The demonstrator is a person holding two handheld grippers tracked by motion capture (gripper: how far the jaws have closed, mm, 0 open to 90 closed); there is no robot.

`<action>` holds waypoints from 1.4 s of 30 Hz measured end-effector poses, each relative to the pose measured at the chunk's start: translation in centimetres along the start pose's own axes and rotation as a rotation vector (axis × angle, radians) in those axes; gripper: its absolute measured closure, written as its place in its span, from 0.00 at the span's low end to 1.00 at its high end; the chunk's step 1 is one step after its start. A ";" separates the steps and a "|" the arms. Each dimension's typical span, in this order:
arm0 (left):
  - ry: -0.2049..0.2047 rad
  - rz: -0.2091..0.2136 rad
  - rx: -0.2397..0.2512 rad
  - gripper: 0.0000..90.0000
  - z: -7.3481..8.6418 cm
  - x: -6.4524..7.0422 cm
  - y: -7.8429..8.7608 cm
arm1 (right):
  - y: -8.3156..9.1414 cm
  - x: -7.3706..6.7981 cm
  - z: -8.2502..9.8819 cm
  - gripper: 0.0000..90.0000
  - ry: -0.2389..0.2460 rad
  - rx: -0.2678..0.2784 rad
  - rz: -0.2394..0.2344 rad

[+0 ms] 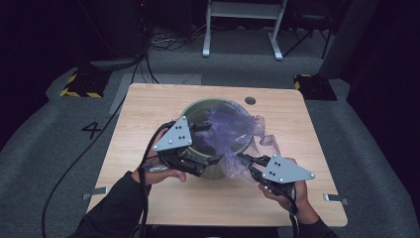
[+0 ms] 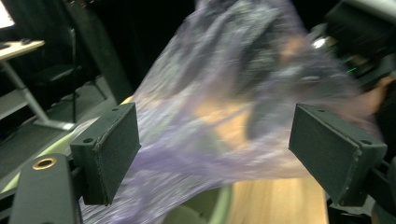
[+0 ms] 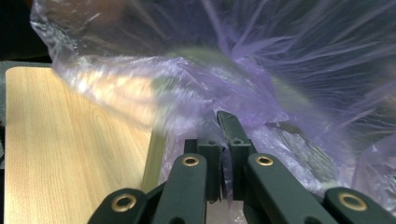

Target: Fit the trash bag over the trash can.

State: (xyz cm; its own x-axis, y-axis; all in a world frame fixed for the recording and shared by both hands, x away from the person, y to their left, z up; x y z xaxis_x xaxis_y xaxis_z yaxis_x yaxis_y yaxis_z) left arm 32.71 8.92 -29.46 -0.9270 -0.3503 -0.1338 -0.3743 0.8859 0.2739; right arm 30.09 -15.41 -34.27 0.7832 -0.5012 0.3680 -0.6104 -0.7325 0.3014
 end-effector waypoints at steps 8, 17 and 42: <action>-0.021 -0.022 -0.036 0.17 -0.2 2.0 -0.9 | -0.8 -0.7 0.3 0.96 0.017 -0.016 0.023; -0.015 -0.129 -0.110 0.47 0.7 1.4 -2.4 | -1.3 -3.3 0.0 0.95 0.124 -0.001 0.008; -0.039 -0.153 -0.122 1.00 4.6 -0.8 1.1 | 1.9 -4.2 1.0 0.55 0.045 0.072 -0.012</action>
Point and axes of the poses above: each handheld gripper's, and its own axes: y roughly backward along the jaws, z roughly out of its underside, x roughly to its right, the point moved 2 cm from there along -y, roughly forward along the jaws
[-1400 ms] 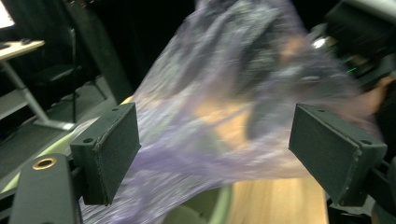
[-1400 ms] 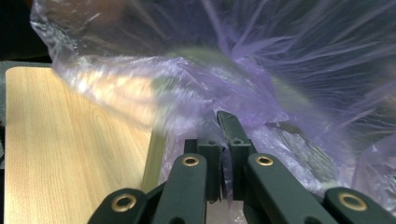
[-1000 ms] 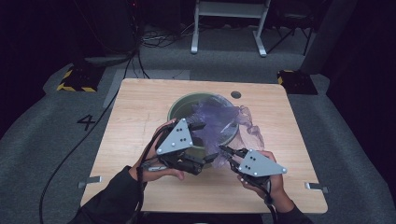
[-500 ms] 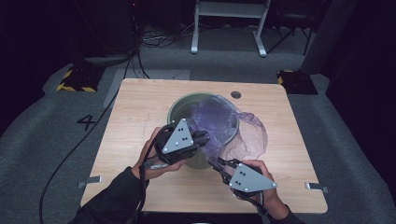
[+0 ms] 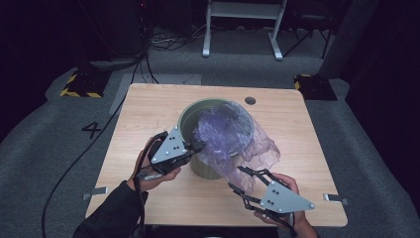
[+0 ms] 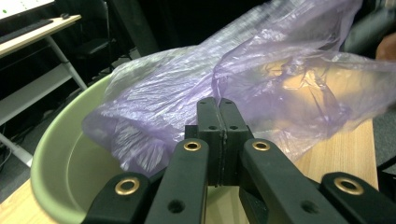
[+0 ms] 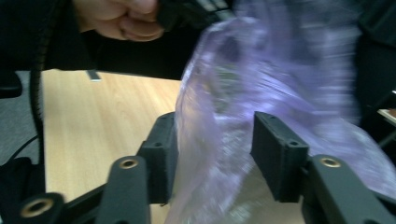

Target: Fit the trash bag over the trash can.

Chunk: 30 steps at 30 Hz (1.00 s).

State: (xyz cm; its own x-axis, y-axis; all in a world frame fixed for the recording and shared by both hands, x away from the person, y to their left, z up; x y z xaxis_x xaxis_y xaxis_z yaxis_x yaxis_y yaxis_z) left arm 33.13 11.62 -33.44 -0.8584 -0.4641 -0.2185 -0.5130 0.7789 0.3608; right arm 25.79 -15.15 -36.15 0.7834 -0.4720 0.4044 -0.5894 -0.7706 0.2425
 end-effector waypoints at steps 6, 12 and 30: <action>0.026 0.000 0.030 1.00 1.3 0.0 1.0 | 2.4 1.8 0.7 0.49 -0.030 0.017 0.124; 0.039 -0.003 0.049 0.99 1.9 -0.4 2.1 | 2.7 4.7 2.9 0.42 -0.061 -0.048 0.217; 0.058 -0.028 0.003 0.97 5.1 -1.5 3.5 | 0.0 7.9 4.6 0.88 -0.041 -0.129 0.221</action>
Point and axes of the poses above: each handheld gripper's, and its own axes: y roughly backward along the jaws, z roughly out of its underside, x roughly to its right, the point moved 2 cm from there along -y, roughly forward along the jaws
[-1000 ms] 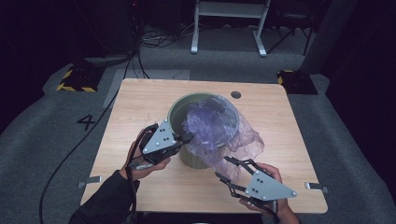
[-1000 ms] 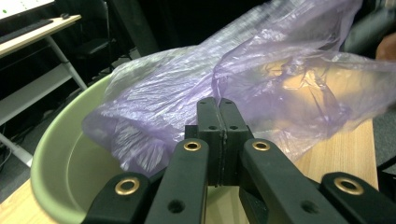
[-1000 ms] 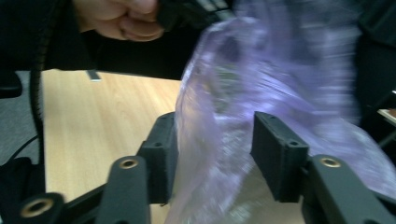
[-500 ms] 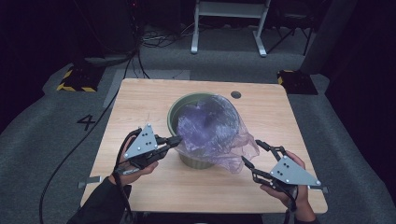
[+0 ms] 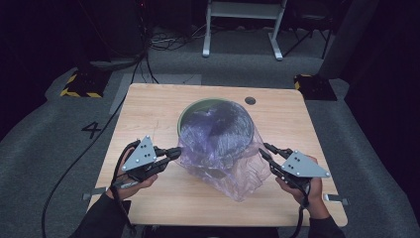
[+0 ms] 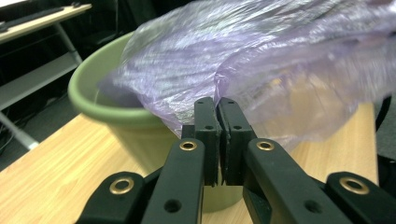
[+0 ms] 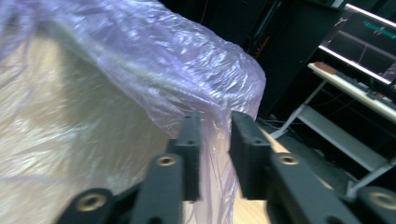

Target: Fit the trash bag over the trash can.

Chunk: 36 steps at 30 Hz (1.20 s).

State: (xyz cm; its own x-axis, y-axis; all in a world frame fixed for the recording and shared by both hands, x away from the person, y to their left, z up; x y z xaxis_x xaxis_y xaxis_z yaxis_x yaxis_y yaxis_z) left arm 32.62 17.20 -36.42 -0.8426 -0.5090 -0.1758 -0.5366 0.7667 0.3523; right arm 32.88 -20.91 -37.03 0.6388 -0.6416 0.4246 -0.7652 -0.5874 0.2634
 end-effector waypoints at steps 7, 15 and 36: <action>0.049 -0.032 -0.014 0.97 1.3 -1.6 -0.1 | -2.1 0.9 -0.5 1.00 0.023 -0.010 0.038; 0.083 -0.062 -0.011 0.97 2.0 -3.3 -0.4 | -3.4 2.1 -1.7 1.00 0.022 0.002 0.049; 0.133 -0.096 0.014 0.99 1.5 -7.3 -2.9 | -8.9 7.3 -2.9 1.00 -0.085 -0.032 0.014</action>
Point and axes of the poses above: each handheld gripper's, and its own axes: y roughly backward along the jaws, z roughly out of its underside, x roughly to its right, the point moved 2 cm from there along -y, roughly forward along the jaws
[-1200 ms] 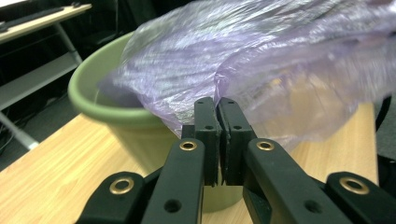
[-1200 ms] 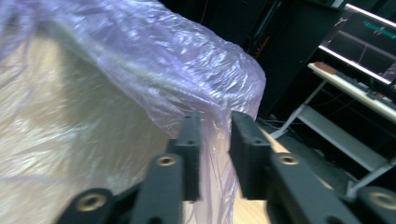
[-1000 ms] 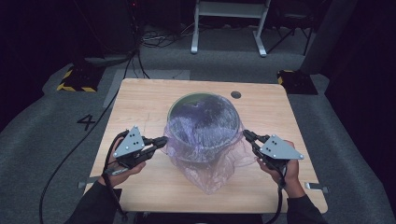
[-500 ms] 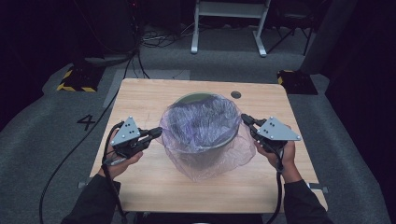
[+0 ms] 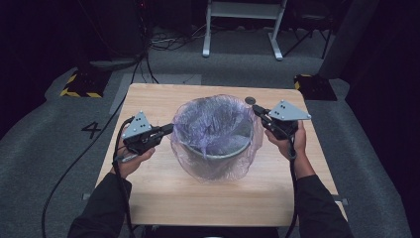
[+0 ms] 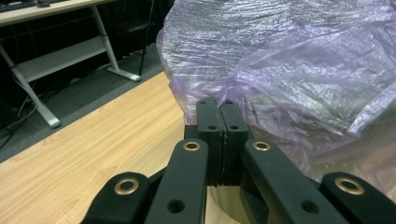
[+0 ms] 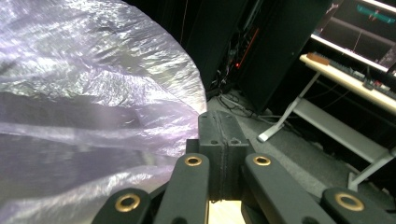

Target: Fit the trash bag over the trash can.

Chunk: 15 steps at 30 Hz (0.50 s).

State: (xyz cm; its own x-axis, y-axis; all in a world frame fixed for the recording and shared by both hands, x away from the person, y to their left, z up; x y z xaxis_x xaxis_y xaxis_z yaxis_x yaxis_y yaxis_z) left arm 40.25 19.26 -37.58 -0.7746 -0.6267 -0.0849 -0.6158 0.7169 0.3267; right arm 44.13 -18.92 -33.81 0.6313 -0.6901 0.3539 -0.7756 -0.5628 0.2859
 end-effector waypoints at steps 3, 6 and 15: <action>0.009 -0.001 -0.003 0.99 -0.1 -0.5 -0.6 | -0.8 0.6 0.5 1.00 -0.039 -0.008 -0.030; 0.013 -0.007 -0.012 0.99 -0.1 -1.0 -1.4 | -1.7 1.2 1.3 1.00 -0.073 -0.016 -0.050; 0.066 0.005 -0.047 1.00 0.8 -2.5 -4.1 | -3.7 2.5 3.7 1.00 -0.192 -0.050 -0.100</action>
State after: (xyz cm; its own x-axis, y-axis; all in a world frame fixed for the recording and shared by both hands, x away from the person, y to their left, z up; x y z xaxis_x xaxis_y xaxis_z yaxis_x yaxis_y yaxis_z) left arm 44.55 18.13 -39.48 -0.7656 -0.6429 -0.0218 -0.6034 0.7060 0.3707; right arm 48.55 -20.26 -37.29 0.6899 -0.7088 0.1473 -0.7055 -0.6126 0.3563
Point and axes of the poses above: each handheld gripper's, and its own axes: y roughly backward along the jaws, z roughly out of its underside, x roughly to its right, the point moved 2 cm from there along -y, roughly forward along the jaws
